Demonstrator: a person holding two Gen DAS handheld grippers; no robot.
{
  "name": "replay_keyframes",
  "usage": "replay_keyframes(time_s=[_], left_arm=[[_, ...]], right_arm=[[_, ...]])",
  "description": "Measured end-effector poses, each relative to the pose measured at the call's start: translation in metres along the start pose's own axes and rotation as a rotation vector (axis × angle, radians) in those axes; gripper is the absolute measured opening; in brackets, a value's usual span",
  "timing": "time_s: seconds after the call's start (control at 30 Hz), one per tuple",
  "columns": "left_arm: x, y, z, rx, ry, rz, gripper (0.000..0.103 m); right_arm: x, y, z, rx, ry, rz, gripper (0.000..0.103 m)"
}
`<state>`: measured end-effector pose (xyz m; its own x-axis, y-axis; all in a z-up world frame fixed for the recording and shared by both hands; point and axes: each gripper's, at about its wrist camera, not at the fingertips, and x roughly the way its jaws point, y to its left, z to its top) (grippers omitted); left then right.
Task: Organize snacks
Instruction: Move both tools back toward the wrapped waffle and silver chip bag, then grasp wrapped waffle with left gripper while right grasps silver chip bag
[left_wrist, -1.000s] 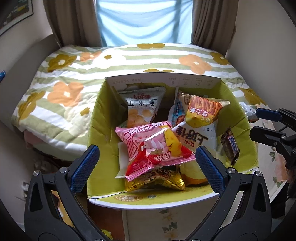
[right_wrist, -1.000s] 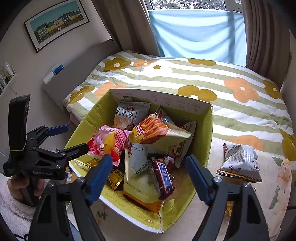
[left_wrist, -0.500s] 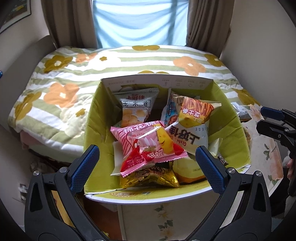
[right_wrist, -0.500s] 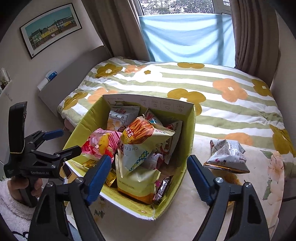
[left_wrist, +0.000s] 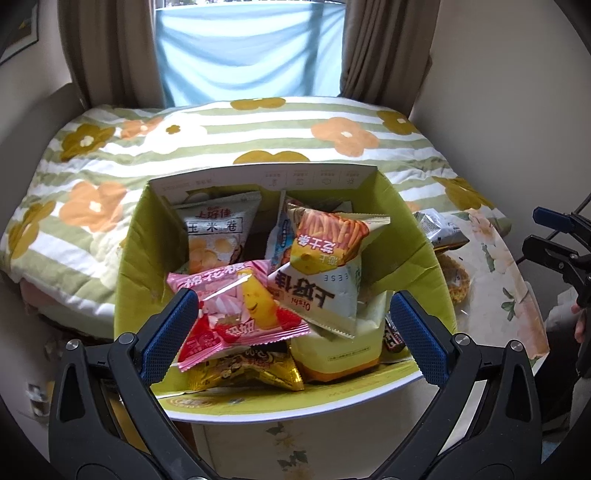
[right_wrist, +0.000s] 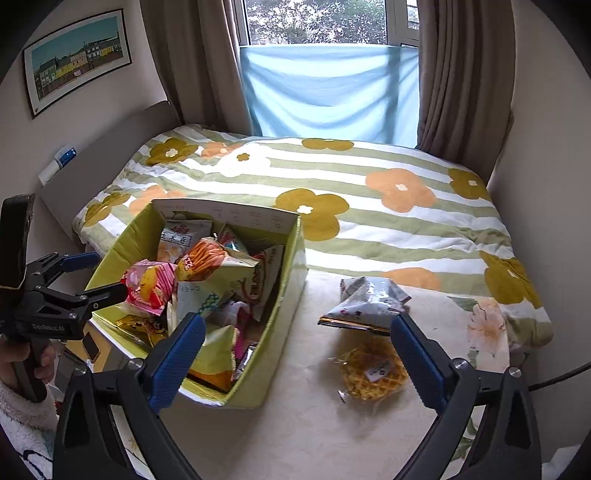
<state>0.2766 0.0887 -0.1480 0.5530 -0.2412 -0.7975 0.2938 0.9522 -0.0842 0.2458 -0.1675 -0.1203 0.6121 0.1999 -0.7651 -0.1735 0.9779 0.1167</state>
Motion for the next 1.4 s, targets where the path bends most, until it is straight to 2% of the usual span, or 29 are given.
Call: replay_keyframes(time_s=[0.3, 0.5, 0.7, 0.8, 0.93, 1.07, 1.3, 1.4], left_arm=[[0.001, -0.076, 0.017, -0.003, -0.023, 0.046, 0.103], [0.016, -0.144, 0.025, -0.041, -0.01, 0.054, 0.103], [0.046, -0.21, 0.024, -0.076, 0.044, 0.053, 0.103], [0.066, -0.234, 0.019, -0.075, 0.085, 0.038, 0.103], [0.098, -0.26, 0.008, 0.021, 0.132, 0.036, 0.103], [0.134, -0.277, -0.004, 0.145, 0.213, 0.042, 0.103], [0.189, -0.284, -0.024, 0.287, 0.363, 0.01, 0.103], [0.208, -0.286, -0.026, 0.332, 0.404, 0.006, 0.102]], right_arm=[[-0.006, -0.088, 0.012, 0.088, 0.04, 0.077, 0.1], [0.009, -0.134, 0.029, 0.056, 0.087, 0.143, 0.1], [0.038, -0.179, 0.047, 0.072, 0.142, 0.267, 0.1], [0.054, -0.187, 0.052, 0.041, 0.176, 0.296, 0.1], [0.077, -0.194, 0.056, 0.016, 0.218, 0.347, 0.1], [0.1, -0.199, 0.055, 0.009, 0.27, 0.388, 0.1], [0.137, -0.207, 0.049, 0.034, 0.341, 0.419, 0.1], [0.147, -0.208, 0.047, 0.039, 0.366, 0.427, 0.1]])
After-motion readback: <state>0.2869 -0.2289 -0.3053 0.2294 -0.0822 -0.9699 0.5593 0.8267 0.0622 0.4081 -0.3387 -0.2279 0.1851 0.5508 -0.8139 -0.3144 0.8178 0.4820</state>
